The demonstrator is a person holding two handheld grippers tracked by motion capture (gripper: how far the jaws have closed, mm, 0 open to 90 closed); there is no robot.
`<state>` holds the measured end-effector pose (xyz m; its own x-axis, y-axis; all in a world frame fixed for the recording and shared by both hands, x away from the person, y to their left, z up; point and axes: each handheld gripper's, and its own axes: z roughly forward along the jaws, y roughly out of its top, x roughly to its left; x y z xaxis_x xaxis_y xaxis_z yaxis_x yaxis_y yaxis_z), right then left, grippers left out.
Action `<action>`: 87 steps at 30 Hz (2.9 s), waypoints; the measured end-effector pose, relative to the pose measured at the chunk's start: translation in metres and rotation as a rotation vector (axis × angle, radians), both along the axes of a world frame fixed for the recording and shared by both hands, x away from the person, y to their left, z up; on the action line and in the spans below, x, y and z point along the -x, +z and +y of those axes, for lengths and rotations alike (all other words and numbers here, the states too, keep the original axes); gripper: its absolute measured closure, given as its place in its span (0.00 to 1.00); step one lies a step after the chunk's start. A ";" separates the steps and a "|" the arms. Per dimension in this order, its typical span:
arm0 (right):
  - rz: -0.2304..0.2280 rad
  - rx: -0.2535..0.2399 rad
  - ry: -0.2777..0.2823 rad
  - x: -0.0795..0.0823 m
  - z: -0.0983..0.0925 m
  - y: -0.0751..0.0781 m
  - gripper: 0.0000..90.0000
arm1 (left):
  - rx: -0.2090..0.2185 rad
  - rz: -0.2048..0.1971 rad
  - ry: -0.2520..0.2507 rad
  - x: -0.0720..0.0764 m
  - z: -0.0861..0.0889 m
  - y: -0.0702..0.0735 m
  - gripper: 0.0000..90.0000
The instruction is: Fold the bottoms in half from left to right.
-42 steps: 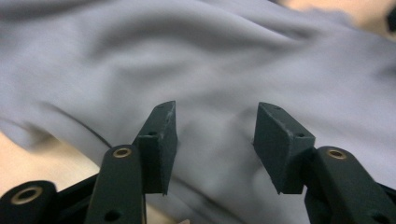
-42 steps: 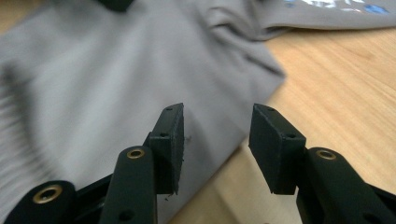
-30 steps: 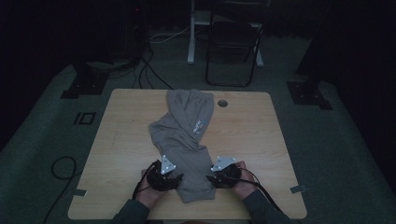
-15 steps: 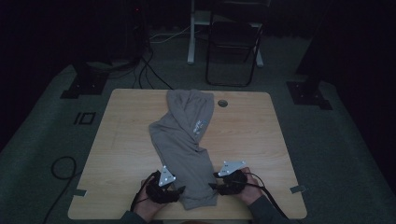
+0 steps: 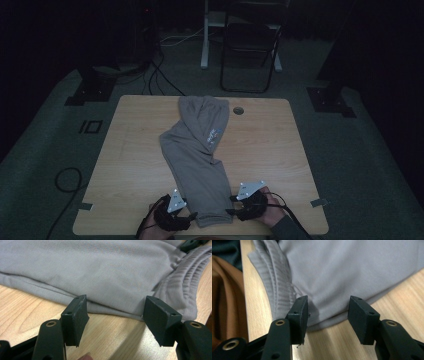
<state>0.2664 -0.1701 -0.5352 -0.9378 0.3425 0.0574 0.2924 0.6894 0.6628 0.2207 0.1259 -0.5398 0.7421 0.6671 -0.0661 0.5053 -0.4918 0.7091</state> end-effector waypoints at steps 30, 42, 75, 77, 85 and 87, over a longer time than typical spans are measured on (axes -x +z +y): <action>-0.123 -0.167 -0.376 -0.107 0.028 0.015 0.66 | -0.011 0.006 -0.104 -0.076 -0.024 0.001 0.55; -0.103 -0.223 -0.431 -0.154 0.056 0.020 0.67 | 0.122 0.021 -0.037 -0.079 -0.005 0.009 0.58; -0.122 -0.058 -0.666 -0.204 0.050 0.021 0.75 | 0.083 -0.043 -0.039 -0.090 -0.016 0.014 0.58; -0.145 -0.109 -0.608 -0.200 0.058 0.026 0.71 | 0.077 -0.053 0.017 -0.101 -0.008 0.015 0.58; -0.157 0.007 -0.541 -0.200 0.079 0.000 0.56 | 0.012 -0.021 0.082 -0.126 -0.009 -0.001 0.58; -0.146 0.013 -0.579 -0.203 0.075 -0.003 0.67 | 0.013 -0.026 0.071 -0.124 -0.011 -0.001 0.58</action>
<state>0.4690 -0.0954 -0.5381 -0.5960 0.8003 -0.0656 0.5295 0.4531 0.7172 0.3451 0.1146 -0.5411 0.6943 0.7175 -0.0562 0.5200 -0.4461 0.7284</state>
